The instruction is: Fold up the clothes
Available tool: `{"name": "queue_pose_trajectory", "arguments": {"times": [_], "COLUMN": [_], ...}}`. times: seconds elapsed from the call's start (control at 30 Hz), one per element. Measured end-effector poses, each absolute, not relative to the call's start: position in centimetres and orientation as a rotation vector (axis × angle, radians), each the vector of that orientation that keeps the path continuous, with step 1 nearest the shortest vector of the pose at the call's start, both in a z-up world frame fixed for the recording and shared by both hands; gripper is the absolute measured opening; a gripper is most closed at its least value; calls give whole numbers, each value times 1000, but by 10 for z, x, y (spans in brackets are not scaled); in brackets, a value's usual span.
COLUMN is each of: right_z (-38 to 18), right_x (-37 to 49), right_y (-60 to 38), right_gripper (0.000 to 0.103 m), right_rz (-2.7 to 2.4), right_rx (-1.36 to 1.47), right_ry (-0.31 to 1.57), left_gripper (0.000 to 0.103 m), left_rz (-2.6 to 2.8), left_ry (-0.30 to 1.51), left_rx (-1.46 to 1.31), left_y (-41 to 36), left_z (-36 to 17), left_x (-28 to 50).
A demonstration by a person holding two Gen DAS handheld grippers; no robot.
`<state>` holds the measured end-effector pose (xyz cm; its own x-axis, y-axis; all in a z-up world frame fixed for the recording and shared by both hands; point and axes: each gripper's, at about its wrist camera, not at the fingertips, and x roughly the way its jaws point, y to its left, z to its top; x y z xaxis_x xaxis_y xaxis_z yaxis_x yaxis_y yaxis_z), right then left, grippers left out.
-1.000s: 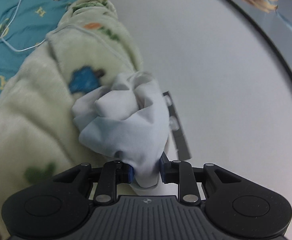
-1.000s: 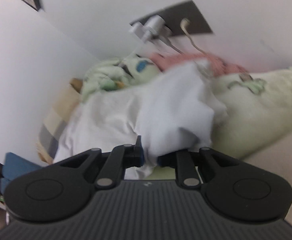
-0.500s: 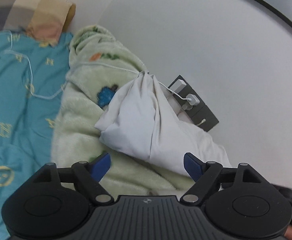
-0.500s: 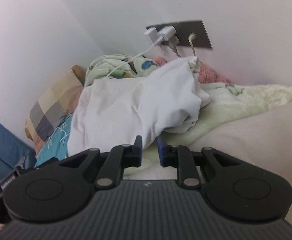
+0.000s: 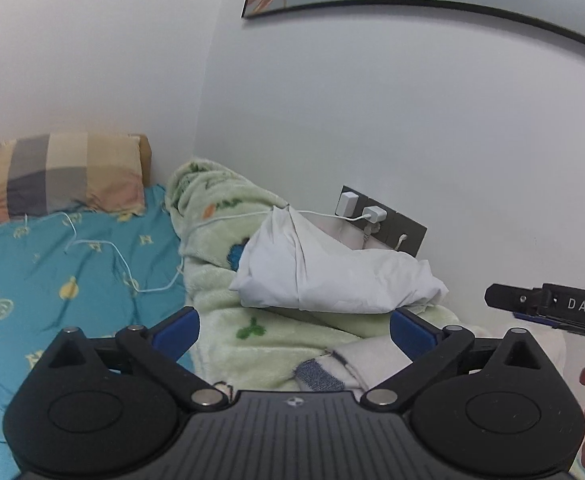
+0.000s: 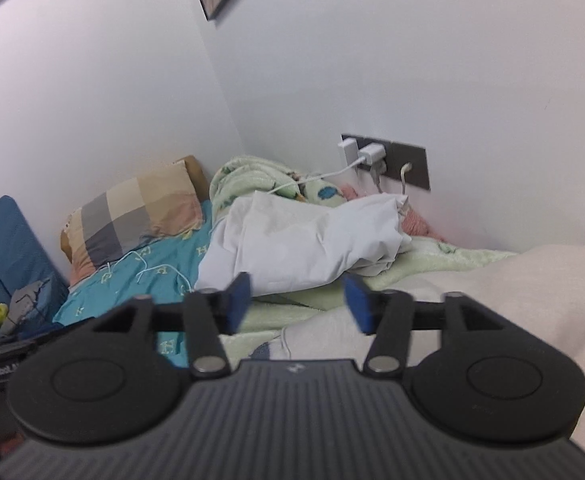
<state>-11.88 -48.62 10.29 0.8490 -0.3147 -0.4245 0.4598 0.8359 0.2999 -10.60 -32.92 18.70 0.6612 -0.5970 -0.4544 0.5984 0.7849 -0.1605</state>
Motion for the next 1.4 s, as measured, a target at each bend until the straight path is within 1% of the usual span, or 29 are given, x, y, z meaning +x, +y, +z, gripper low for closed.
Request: {"name": "queue_pose_trajectory", "arguments": {"times": [0.03, 0.23, 0.47, 0.8, 1.4], "right_z": [103, 102, 103, 98, 95], "right_x": [-124, -145, -158, -165, -165], "right_y": [-481, -450, -412, -389, -382], "right_gripper": [77, 87, 87, 87, 87], "right_rz": [-422, -416, -425, -441, -436], "right_rx": [394, 333, 243, 222, 202], "right_ry": [359, 314, 278, 262, 280], "left_gripper": [103, 103, 103, 103, 103], "left_rz": [-675, -640, -605, -611, -592], "left_ry": [501, 446, 393, 378, 387], "left_rx": [7, 24, 50, 133, 136], "left_y": [-324, -297, -268, -266, -266], "left_z": [189, 202, 214, 200, 197], "left_x": [-112, -136, -161, -185, -190]}}
